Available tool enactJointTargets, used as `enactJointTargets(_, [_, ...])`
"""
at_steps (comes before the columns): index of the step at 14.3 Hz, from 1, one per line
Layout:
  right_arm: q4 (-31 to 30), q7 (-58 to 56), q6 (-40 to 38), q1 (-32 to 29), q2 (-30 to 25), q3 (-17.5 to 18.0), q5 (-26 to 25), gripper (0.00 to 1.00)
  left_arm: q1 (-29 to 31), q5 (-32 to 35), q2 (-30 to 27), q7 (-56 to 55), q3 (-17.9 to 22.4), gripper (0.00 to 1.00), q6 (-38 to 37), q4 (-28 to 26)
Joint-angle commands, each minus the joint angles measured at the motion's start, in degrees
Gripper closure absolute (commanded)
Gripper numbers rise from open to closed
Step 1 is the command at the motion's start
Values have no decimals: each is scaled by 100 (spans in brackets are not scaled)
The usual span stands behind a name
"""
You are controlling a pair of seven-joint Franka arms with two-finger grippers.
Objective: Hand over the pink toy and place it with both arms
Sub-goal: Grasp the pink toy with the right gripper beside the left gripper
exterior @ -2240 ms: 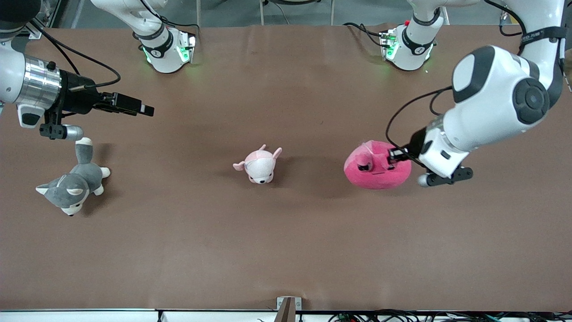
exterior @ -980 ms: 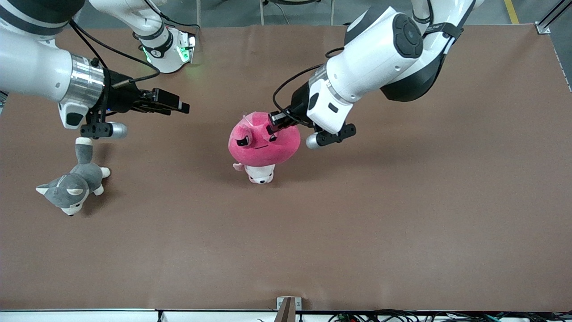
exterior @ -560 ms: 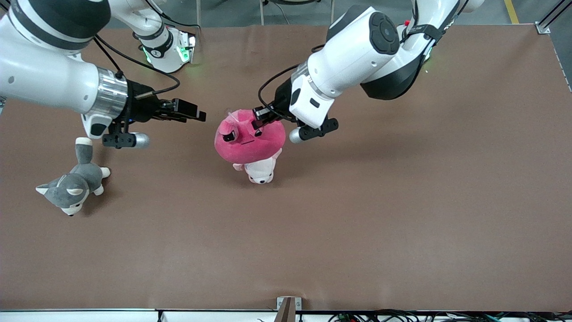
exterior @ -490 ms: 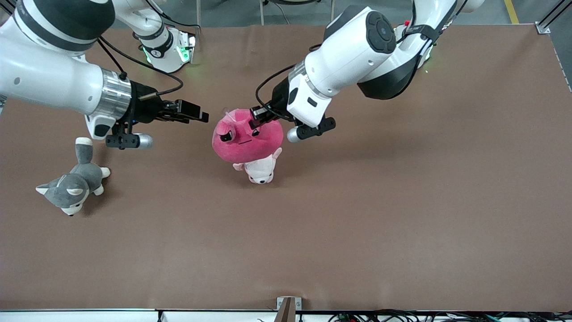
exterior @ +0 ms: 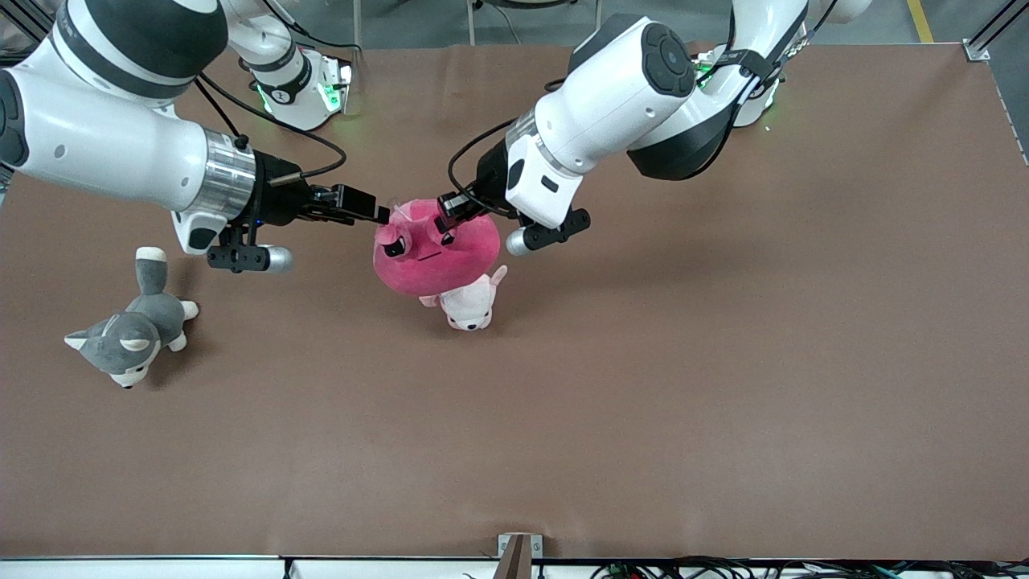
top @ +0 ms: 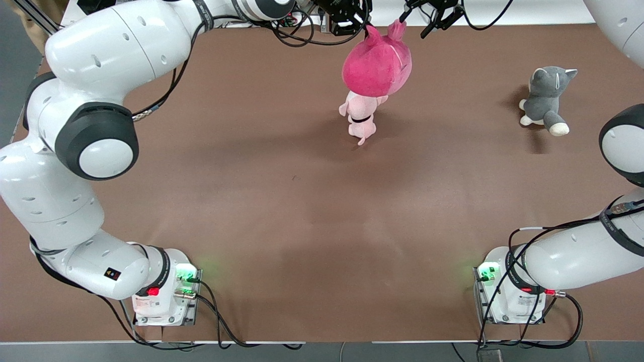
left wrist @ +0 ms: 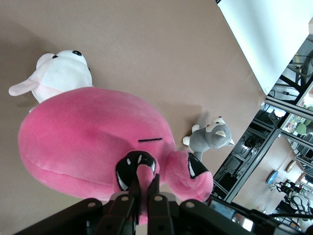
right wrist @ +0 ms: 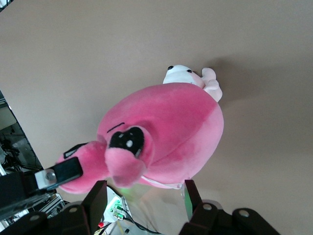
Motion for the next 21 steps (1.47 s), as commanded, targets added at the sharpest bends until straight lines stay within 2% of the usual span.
enactJointTargets(1, [332,132,-13,85,277,-38,30,28,-76,-106,86,-73,9,100,81,200])
enactJointTargets(8, [332,141,277,234,347,-38,4,28,-120,-106,68,-117,9,100,81,191])
enactJointTargets(13, [315,97,233,217,356,-38,-101,39,-120,-106,59,-126,9,100,81,191])
enactJointTargets(14, [306,70,216,217,356,-38,-171,46,-120,-98,59,-126,9,100,81,191])
enactJointTargets(17, [280,-131,207,182,356,-38,-216,80,-120,-98,68,-117,9,100,81,191])
enactJointTargets(18, [279,-167,198,173,356,-38,-216,85,-120,-98,59,-100,9,99,81,183])
enactJointTargets(19, [279,-184,198,156,365,-38,-207,95,-120,-89,59,-74,9,98,81,174])
enactJointTargets(21, [279,-167,145,173,374,-38,-207,96,-120,-63,59,-65,9,95,81,165])
